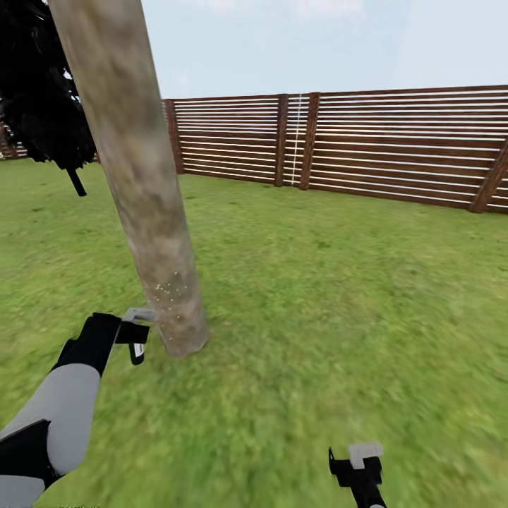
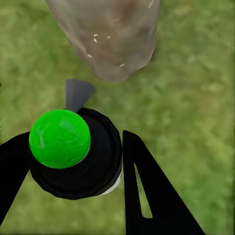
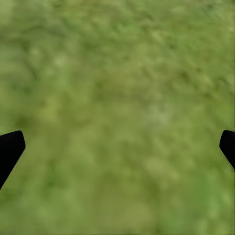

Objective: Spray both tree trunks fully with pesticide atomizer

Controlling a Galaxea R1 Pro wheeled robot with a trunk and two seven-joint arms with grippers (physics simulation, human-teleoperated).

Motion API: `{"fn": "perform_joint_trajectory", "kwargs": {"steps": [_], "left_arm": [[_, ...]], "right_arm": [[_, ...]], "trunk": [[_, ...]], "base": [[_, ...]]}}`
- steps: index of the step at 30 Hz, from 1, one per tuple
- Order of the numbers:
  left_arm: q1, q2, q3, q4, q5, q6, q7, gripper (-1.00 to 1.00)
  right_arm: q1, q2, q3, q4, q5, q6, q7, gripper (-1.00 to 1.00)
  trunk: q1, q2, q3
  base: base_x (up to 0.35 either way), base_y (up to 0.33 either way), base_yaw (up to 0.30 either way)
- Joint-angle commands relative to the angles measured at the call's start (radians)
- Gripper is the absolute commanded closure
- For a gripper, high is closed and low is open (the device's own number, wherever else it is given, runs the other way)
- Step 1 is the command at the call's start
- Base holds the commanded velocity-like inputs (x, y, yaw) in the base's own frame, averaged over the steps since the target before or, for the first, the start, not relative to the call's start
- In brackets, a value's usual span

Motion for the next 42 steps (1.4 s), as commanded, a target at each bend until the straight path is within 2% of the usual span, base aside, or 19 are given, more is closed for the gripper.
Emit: {"fn": "perform_joint_trajectory", "kwargs": {"steps": [1,4,12,15,17,23,27,28,31,34,42], "left_arm": [[0.000,-0.001,0.009,-0.001,-0.010,0.001,0.003,1.00],[0.026,-0.007,0.014,0.002,-0.005,0.000,0.076,1.00],[0.044,-0.012,0.019,0.003,-0.004,-0.006,0.092,1.00],[0.044,-0.012,0.078,0.003,-0.005,-0.029,0.093,1.00],[0.045,-0.012,0.091,0.003,-0.007,-0.032,0.093,1.00],[0.079,-0.010,0.095,0.003,-0.008,-0.061,0.099,1.00],[0.081,-0.012,0.095,0.003,-0.004,-0.067,0.166,1.00],[0.081,-0.012,0.095,0.003,-0.004,-0.067,0.171,1.00],[0.081,-0.014,0.096,0.003,-0.004,-0.067,0.176,1.00],[0.081,-0.016,0.096,0.003,-0.004,-0.067,0.176,1.00],[0.081,-0.017,0.096,0.006,-0.001,-0.067,0.178,1.00]], "right_arm": [[0.000,0.000,0.008,0.000,0.003,0.000,-0.009,-1.00],[0.000,-0.001,0.008,0.000,0.003,0.000,-0.009,-1.00],[0.000,-0.002,0.007,0.001,0.002,0.000,-0.010,-1.00],[0.000,-0.003,0.007,0.001,0.002,0.000,-0.010,-1.00],[0.000,-0.003,0.007,0.001,0.002,0.000,-0.010,-1.00],[0.000,-0.003,0.007,0.001,0.002,0.001,-0.009,-1.00],[0.000,-0.014,0.008,0.002,0.002,0.002,-0.005,-1.00],[0.000,-0.021,0.007,0.001,0.000,0.002,0.024,-1.00],[0.001,-0.053,0.003,-0.001,-0.006,0.002,0.227,-1.00],[0.001,-0.059,0.002,-0.001,-0.007,0.002,0.271,-1.00],[0.001,-0.060,0.002,0.000,-0.006,0.002,0.276,-1.00]], "trunk": [[0.000,0.000,-0.001],[0.000,0.000,-0.001],[0.000,0.000,-0.001],[0.000,0.000,-0.001],[0.000,0.000,-0.001],[0.000,0.000,-0.001],[0.000,0.000,-0.001],[0.000,0.000,-0.001],[0.000,0.000,-0.002],[0.000,0.000,-0.002],[0.000,0.000,-0.002]], "base": [[0.148,-0.253,0.274],[0.115,-0.258,0.140],[0.088,-0.265,0.009],[0.103,-0.266,0.000],[0.117,-0.266,0.000],[0.117,-0.266,0.144],[0.100,-0.266,0.274],[0.094,-0.266,0.276],[0.093,-0.266,0.264],[0.093,-0.266,0.094],[0.093,-0.266,0.005]]}}
